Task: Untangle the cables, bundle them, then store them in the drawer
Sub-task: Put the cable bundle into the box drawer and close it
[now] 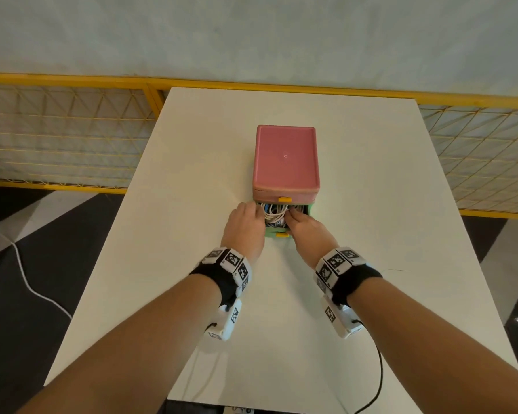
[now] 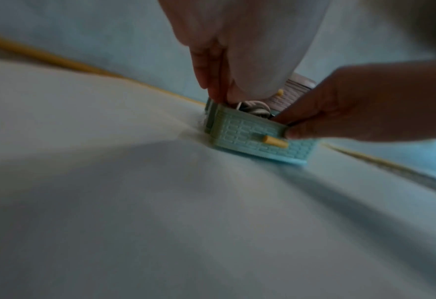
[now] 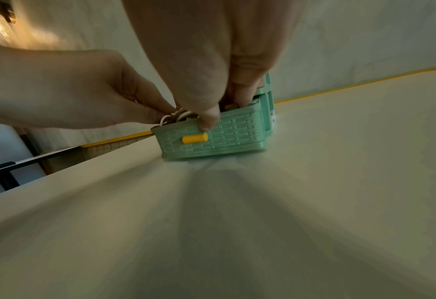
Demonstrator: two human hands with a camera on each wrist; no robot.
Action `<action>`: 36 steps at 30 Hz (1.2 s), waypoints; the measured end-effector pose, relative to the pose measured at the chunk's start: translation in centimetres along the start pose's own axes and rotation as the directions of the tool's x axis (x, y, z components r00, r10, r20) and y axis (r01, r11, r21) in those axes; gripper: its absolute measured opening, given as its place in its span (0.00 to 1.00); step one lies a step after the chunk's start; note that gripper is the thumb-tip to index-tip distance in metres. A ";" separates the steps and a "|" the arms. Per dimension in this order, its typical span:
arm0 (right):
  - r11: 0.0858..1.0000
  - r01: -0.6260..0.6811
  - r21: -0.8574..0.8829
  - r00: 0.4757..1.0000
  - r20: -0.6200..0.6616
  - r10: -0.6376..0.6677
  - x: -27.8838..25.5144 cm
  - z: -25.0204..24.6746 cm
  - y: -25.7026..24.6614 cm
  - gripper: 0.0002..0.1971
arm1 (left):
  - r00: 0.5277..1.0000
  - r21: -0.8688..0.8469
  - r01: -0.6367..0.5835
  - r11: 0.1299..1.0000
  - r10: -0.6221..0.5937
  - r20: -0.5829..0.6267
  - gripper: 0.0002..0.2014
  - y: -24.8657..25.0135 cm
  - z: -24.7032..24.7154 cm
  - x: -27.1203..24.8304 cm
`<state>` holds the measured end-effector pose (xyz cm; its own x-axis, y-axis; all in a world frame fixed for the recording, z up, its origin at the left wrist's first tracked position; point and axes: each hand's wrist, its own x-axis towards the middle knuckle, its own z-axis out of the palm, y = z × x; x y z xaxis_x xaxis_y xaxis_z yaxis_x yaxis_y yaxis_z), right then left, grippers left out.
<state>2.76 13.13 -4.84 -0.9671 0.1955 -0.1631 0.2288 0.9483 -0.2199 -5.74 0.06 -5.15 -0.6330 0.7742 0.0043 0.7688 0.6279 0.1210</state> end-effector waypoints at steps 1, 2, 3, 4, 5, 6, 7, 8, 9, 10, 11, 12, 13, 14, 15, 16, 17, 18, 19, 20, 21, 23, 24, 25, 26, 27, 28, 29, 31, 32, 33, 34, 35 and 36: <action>1.000 0.000 0.005 1.000 -0.008 0.000 0.0 0.1 0.0 0.25 | 0.998 0.119 -0.061 0.991 0.061 0.004 0.18 0.0 0.0 -0.1; 1.000 -0.002 0.017 1.000 -0.017 0.002 0.0 0.2 0.0 0.25 | 0.994 0.197 -0.109 0.974 0.106 0.028 0.13 0.0 0.3 -0.2; 0.999 -0.004 0.040 1.000 -0.023 0.005 0.0 0.3 0.0 0.24 | 0.988 0.223 -0.151 0.963 0.148 0.033 0.09 0.2 0.1 -0.1; 0.997 -0.014 0.077 1.000 -0.024 0.016 0.0 0.3 0.0 0.23 | 0.984 0.236 -0.178 0.955 0.181 0.011 0.12 0.6 0.1 0.1; 0.990 -0.032 0.136 0.999 -0.037 0.037 -0.1 0.4 0.0 0.22 | 0.981 0.255 -0.189 0.948 0.194 0.007 0.17 1.2 -0.2 0.1; 0.977 -0.050 0.205 0.996 -0.063 0.064 -0.2 0.4 0.0 0.20 | 0.981 0.291 -0.192 0.937 0.187 0.045 0.20 1.7 -0.6 0.2; 0.964 -0.050 0.262 0.993 -0.094 0.077 -0.4 0.6 -0.1 0.19 | 0.973 0.324 -0.226 0.919 0.198 0.118 0.20 2.2 -0.6 0.3; 0.959 -0.034 0.280 0.990 -0.120 0.070 -0.5 0.7 -0.2 0.21 | 0.958 0.332 -0.266 0.905 0.211 0.192 0.20 2.5 -0.5 0.5; 0.966 -0.012 0.260 0.991 -0.127 0.047 -0.7 0.9 -0.2 0.25 | 0.952 0.320 -0.283 0.904 0.225 0.207 0.21 2.7 -0.7 0.7; 0.976 0.014 0.215 0.993 -0.118 0.012 -0.9 1.0 -0.2 0.29 | 0.954 0.275 -0.263 0.925 0.206 0.220 0.23 2.8 -1.3 0.7; 0.985 0.036 0.167 0.994 -0.110 -0.018 -1.0 1.0 -0.1 0.33 | 0.957 0.265 -0.263 0.928 0.216 0.194 0.24 2.6 -1.8 0.9; 0.993 0.045 0.109 0.995 -0.089 -0.036 -1.1 0.7 -0.2 0.34 | 0.970 0.163 -0.197 0.967 0.168 0.177 0.23 2.2 -2.3 1.1; 0.997 0.043 0.058 0.997 -0.066 -0.039 -1.2 0.4 -0.2 0.35 | 0.985 0.039 -0.105 0.994 0.098 0.144 0.19 1.5 -3.1 1.4; 0.999 0.032 0.021 0.999 -0.044 -0.031 -1.3 0.2 -0.3 0.34 | 0.993 -0.087 0.007 0.996 0.003 0.117 0.13 0.6 -3.8 1.6; 1.000 0.023 -0.018 0.999 -0.041 -0.024 -1.2 0.2 -0.3 0.33 | 0.998 -0.219 0.066 0.974 -0.066 0.005 0.08 -0.2 -4.5 1.8; 0.999 0.012 -0.033 0.999 -0.045 -0.013 -1.1 0.1 -0.3 0.32 | 0.987 -0.288 0.020 0.957 -0.064 -0.144 0.06 -0.9 -5.0 1.9; 0.999 0.007 -0.041 0.998 -0.058 -0.010 -0.9 0.1 -0.4 0.32 | 0.966 -0.275 -0.079 0.958 0.006 -0.258 0.08 -1.4 -5.4 2.1; 0.998 0.012 -0.055 0.998 -0.066 -0.016 -0.8 0.1 -0.4 0.31 | 0.952 -0.259 -0.156 0.953 0.075 -0.298 0.12 -1.7 -5.6 2.5; 0.996 0.020 -0.087 0.996 -0.085 -0.027 -0.7 0.2 -0.4 0.31 | 0.964 -0.258 -0.187 0.948 0.127 -0.235 0.18 -1.7 -6.0 3.1; 0.996 0.024 -0.090 0.993 -0.112 -0.034 -0.6 0.3 -0.5 0.31 | 0.978 -0.245 -0.197 0.949 0.172 -0.120 0.23 -1.5 -6.4 3.9; 0.995 0.035 -0.097 0.993 -0.106 -0.045 -0.4 0.3 -0.7 0.31 | 0.981 -0.214 -0.184 0.959 0.191 0.016 0.28 -1.1 -6.6 4.8; 0.997 0.030 -0.077 0.993 -0.112 -0.039 0.2 0.5 -0.9 0.30 | 0.962 -0.135 -0.132 0.982 0.160 0.223 0.30 -0.4 -6.8 6.7; 0.998 0.037 -0.055 0.992 -0.117 -0.043 0.3 0.5 -1.0 0.29 | 0.949 -0.095 -0.114 0.989 0.137 0.286 0.29 -0.1 -6.9 7.5; 0.999 0.031 -0.043 0.993 -0.108 -0.036 0.4 0.3 -0.9 0.28 | 0.937 -0.062 -0.103 0.993 0.118 0.327 0.28 0.1 -7.2 8.3; 0.999 0.008 -0.047 0.995 -0.104 -0.013 0.4 0.4 -0.5 0.27 | 0.925 -0.032 -0.103 0.994 0.107 0.365 0.27 0.3 -7.6 9.0; 1.000 -0.007 -0.030 0.991 -0.131 0.003 0.2 0.4 -0.3 0.26 | 0.909 0.005 -0.113 0.994 0.101 0.405 0.26 0.4 -8.2 9.4; 1.000 -0.006 -0.008 0.985 -0.173 0.005 -0.1 0.3 -0.2 0.24 | 0.896 0.050 -0.130 0.990 0.096 0.433 0.25 0.5 -8.8 9.6; 1.000 -0.004 0.005 0.982 -0.190 0.005 -0.3 0.0 -0.3 0.20 | 0.888 0.092 -0.146 0.985 0.090 0.452 0.25 0.6 -9.3 9.8; 1.000 -0.013 -0.028 0.977 -0.215 0.007 -0.6 0.2 0.0 0.17 | 0.882 0.116 -0.165 0.979 0.094 0.462 0.24 0.6 -9.6 10.2; 0.999 -0.009 -0.035 0.975 -0.222 0.001 -0.6 0.2 0.0 0.18 | 0.882 0.104 -0.163 0.981 0.098 0.461 0.24 0.5 -9.5 10.2; 0.999 0.005 -0.045 0.973 -0.232 -0.015 -0.6 0.1 -0.2 0.19 | 0.882 0.104 -0.164 0.981 0.099 0.461 0.25 0.5 -9.3 10.1; 0.998 0.020 -0.060 0.971 -0.237 -0.034 -0.5 -0.1 -0.4 0.21 | 0.881 0.107 -0.170 0.979 0.102 0.463 0.25 0.4 -9.2 10.1; 0.997 0.031 -0.075 0.972 -0.230 -0.048 -0.4 0.0 -0.5 0.23 | 0.880 0.112 -0.177 0.978 0.106 0.463 0.25 0.3 -9.1 10.1; 0.995 0.027 -0.094 0.975 -0.219 -0.047 -0.2 0.1 -0.6 0.24 | 0.881 0.117 -0.181 0.977 0.108 0.461 0.25 0.3 -9.0 10.2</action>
<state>2.86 12.45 -4.75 -0.9777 0.2007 0.0617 0.1912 0.9725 -0.1332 -12.75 7.41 3.90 -0.4323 0.7867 -0.4407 0.8760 0.4823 0.0016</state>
